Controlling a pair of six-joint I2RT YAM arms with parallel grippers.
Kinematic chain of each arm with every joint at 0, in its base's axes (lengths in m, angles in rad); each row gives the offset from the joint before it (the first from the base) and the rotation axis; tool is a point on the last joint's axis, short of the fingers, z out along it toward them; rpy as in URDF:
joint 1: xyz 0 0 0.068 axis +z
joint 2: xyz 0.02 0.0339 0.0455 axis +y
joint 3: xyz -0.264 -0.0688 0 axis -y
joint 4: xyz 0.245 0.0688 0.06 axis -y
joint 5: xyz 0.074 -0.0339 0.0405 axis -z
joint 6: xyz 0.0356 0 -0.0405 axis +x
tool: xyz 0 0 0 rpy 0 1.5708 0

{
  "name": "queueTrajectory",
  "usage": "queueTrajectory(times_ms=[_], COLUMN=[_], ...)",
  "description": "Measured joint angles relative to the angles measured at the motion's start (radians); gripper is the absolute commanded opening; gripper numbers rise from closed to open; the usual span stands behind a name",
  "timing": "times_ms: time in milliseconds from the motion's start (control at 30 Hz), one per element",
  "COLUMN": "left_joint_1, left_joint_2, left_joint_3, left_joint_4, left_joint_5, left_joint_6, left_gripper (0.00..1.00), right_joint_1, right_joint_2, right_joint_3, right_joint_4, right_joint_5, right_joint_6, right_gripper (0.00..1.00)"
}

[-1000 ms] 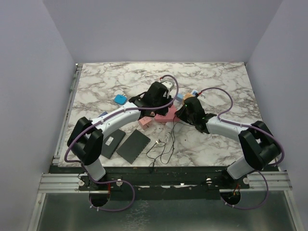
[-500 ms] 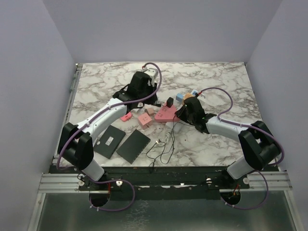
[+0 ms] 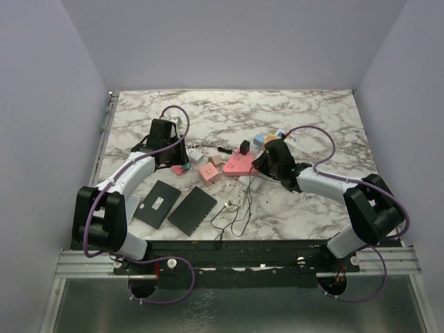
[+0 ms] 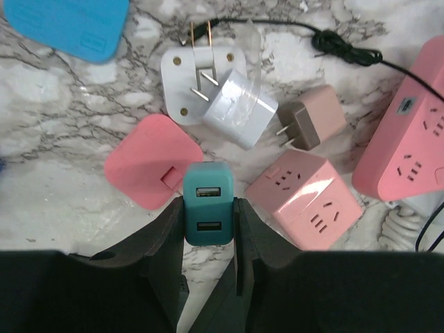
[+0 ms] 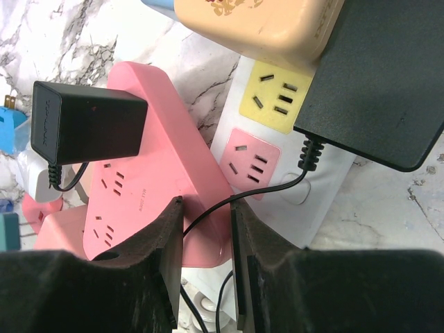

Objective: Pull the plug off the socket
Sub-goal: Place the plug at the center of the board.

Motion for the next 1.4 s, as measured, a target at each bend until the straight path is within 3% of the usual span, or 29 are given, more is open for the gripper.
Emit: queueTrajectory(times_ms=[333, 500, 767, 1067, 1400], left_joint_1=[-0.005, -0.005, -0.005, -0.005, -0.005], left_joint_2=[-0.005, 0.000, 0.037, 0.039, 0.039], left_joint_3=[-0.079, -0.084, -0.084, -0.084, -0.084], left_joint_4=[-0.006, -0.005, -0.006, -0.015, -0.029], left_joint_5=[0.082, 0.116, 0.128, 0.107, 0.072], left_joint_6=[0.004, 0.008, 0.015, 0.036, 0.043], left_gripper=[0.00, 0.14, 0.25, 0.51, 0.56], right_joint_1=[0.002, 0.006, 0.008, 0.011, 0.011], right_joint_2=[0.006, 0.013, 0.020, 0.021, 0.021], right_joint_3=[0.016, 0.026, 0.038, 0.039, 0.039], right_joint_4=[-0.021, -0.024, -0.037, -0.037, -0.037], right_joint_5=[0.002, 0.004, 0.006, 0.013, 0.013], right_joint_6=[-0.001, -0.002, -0.003, -0.003, -0.003], right_gripper=[0.31, 0.31, 0.31, 0.31, 0.31])
